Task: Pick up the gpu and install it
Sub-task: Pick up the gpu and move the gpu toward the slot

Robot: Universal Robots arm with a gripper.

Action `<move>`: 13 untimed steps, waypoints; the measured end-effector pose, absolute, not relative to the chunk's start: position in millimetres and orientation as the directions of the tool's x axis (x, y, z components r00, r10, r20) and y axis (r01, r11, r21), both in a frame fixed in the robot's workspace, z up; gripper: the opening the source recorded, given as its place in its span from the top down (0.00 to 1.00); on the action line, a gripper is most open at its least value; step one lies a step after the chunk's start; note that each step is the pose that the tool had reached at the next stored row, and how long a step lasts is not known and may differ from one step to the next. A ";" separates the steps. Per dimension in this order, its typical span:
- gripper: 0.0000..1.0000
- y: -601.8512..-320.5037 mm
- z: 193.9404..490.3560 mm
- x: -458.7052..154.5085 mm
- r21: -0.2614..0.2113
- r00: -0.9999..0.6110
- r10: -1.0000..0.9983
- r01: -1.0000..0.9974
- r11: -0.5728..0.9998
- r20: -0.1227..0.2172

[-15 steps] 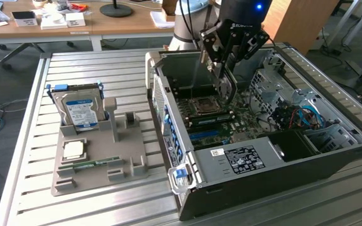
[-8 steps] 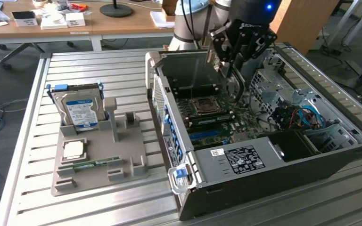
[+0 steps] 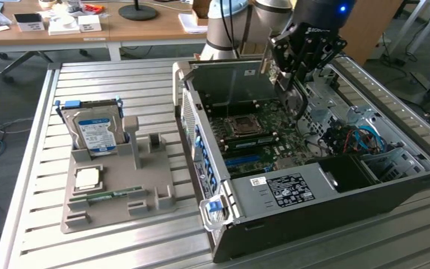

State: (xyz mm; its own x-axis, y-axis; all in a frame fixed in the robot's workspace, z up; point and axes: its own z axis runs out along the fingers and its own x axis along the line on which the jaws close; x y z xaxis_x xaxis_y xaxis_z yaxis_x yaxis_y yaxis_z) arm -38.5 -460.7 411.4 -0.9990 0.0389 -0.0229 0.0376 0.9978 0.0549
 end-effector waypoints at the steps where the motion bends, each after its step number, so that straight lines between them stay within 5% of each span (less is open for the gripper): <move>1: 0.73 -460.7 411.4 -34.6 0.055 -0.999 0.039 0.038 0.998 -0.023; 13: 0.73 -460.7 411.4 5.7 0.055 -0.999 0.039 0.038 0.998 -0.023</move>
State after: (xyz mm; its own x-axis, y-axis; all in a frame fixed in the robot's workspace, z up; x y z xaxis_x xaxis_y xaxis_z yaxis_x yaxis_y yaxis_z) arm 5.7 -460.7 411.4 -0.9990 0.0389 -0.0229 0.0376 0.9978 0.0549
